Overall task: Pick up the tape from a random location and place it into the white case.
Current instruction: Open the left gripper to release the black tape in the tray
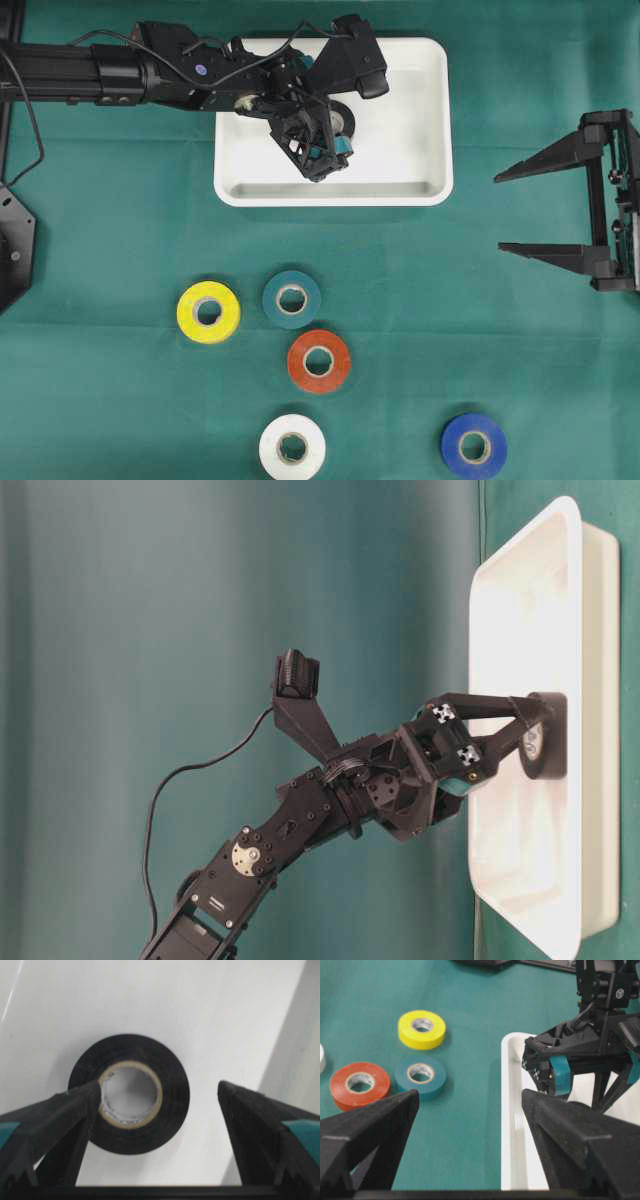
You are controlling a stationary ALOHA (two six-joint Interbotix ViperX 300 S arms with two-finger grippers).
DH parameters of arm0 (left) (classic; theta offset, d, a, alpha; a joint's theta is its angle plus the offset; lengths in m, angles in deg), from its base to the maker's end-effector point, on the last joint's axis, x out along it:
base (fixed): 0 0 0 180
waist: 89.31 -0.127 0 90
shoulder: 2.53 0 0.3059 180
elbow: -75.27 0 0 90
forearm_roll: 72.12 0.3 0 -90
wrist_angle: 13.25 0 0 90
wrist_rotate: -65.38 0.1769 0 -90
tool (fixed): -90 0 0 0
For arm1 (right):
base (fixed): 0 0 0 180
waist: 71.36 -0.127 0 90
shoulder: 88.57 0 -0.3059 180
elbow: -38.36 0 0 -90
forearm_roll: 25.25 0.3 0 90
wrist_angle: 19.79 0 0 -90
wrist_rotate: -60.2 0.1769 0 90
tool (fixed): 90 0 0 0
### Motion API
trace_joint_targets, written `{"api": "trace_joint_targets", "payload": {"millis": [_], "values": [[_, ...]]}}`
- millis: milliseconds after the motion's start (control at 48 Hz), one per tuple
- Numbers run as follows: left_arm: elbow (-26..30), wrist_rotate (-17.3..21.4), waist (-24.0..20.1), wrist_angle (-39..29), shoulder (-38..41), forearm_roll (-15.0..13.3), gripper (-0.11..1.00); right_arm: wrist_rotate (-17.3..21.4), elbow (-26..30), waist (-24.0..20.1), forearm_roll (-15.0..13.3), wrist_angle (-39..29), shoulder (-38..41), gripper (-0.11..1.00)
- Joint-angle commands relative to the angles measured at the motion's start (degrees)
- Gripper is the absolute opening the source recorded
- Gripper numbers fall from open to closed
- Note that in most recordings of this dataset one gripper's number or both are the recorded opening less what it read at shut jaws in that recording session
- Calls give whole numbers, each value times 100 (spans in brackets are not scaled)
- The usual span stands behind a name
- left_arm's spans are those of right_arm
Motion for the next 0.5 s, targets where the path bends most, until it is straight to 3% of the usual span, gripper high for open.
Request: {"api": "trace_joint_targets", "payload": {"millis": [0,480], "values": [[79,0,-18,-26,-193,0,90,9,158,9,-9,18,9,90],[105,18,0,-712,-1327,18,90,9,176,9,-9,18,-9,90]]}}
